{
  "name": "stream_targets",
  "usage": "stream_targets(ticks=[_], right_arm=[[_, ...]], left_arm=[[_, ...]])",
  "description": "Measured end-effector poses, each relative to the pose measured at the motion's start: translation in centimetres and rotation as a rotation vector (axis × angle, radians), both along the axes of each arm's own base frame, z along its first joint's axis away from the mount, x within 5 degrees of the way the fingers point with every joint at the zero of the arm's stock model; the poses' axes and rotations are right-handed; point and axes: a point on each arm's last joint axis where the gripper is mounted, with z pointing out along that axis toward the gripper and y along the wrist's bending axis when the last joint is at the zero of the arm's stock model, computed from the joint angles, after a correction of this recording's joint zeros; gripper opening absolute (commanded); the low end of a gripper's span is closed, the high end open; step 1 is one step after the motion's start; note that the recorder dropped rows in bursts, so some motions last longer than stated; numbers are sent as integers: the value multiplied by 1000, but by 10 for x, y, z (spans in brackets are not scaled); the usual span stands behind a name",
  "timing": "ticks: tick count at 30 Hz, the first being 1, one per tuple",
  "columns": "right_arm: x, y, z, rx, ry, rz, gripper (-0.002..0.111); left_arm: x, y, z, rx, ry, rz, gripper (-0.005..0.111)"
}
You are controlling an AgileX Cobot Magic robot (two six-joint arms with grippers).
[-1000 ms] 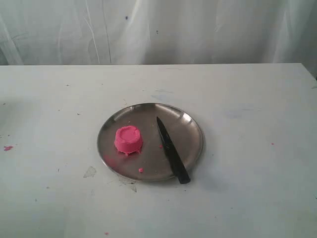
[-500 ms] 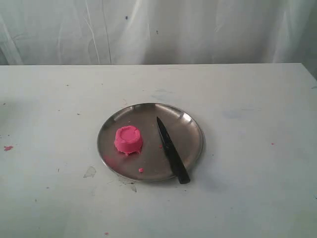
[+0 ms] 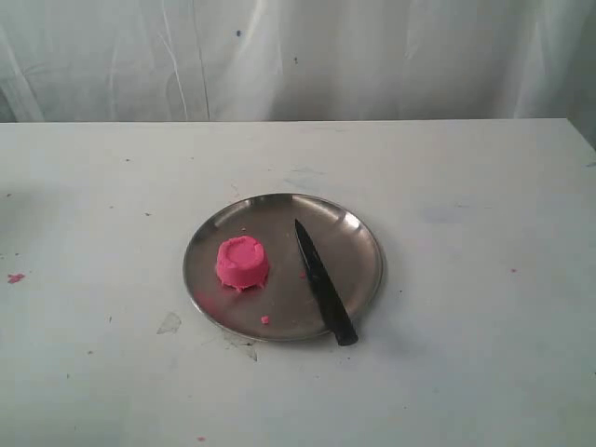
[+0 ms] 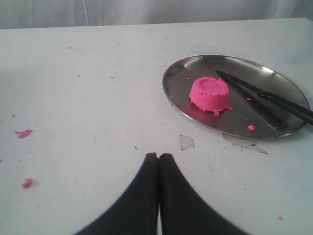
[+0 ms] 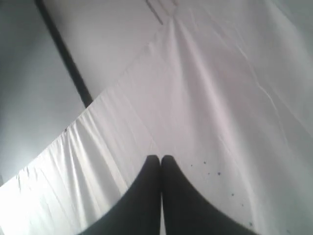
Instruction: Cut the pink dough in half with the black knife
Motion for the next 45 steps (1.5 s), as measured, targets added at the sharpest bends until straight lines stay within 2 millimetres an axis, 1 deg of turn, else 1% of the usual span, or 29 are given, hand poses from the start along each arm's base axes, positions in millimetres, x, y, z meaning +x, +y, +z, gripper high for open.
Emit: stream_targets(ticks=[2, 4, 8, 10, 12, 14, 16, 20, 23, 26, 29, 32, 33, 35, 36, 37, 38, 40, 41, 42, 43, 44, 45], right_arm=[[-10, 3, 24, -76, -42, 1, 0], [-13, 6, 47, -176, -51, -25, 0], [-3, 14, 85, -404, -30, -74, 0], [8, 18, 105, -512, -3, -69, 0], [22, 23, 122, -558, 24, -37, 0], [39, 25, 131, -586, 60, -23, 0], [60, 27, 135, -607, 108, -13, 0], [101, 30, 130, -628, 215, 7, 0], [121, 31, 122, -631, 278, 7, 0], [129, 32, 119, -649, 293, 8, 0], [133, 33, 117, -715, 265, -8, 0], [136, 33, 108, -725, 249, -18, 0], [138, 33, 101, -737, 246, -25, 0], [144, 30, 87, -704, 263, -66, 0], [147, 28, 81, -657, 284, -84, 0], [151, 24, 70, -657, 320, -144, 0], [154, 20, 64, -619, 365, -180, 0], [161, 14, 46, -656, 489, -266, 0], [163, 13, 38, -688, 556, -280, 0], [165, 18, 21, -775, 669, -246, 0], [165, 22, 15, -810, 709, -217, 0], [165, 31, 3, -878, 781, -139, 0], [166, 35, 0, -901, 799, -109, 0]], left_arm=[[0, 0, 0, 0, 0, 0, 0], [0, 0, 0, 0, 0, 0, 0], [0, 0, 0, 0, 0, 0, 0], [0, 0, 0, 0, 0, 0, 0], [0, 0, 0, 0, 0, 0, 0], [0, 0, 0, 0, 0, 0, 0], [0, 0, 0, 0, 0, 0, 0], [0, 0, 0, 0, 0, 0, 0], [0, 0, 0, 0, 0, 0, 0], [0, 0, 0, 0, 0, 0, 0], [0, 0, 0, 0, 0, 0, 0], [0, 0, 0, 0, 0, 0, 0], [0, 0, 0, 0, 0, 0, 0], [0, 0, 0, 0, 0, 0, 0], [0, 0, 0, 0, 0, 0, 0], [0, 0, 0, 0, 0, 0, 0], [0, 0, 0, 0, 0, 0, 0], [0, 0, 0, 0, 0, 0, 0], [0, 0, 0, 0, 0, 0, 0], [0, 0, 0, 0, 0, 0, 0], [0, 0, 0, 0, 0, 0, 0], [0, 0, 0, 0, 0, 0, 0], [0, 0, 0, 0, 0, 0, 0]])
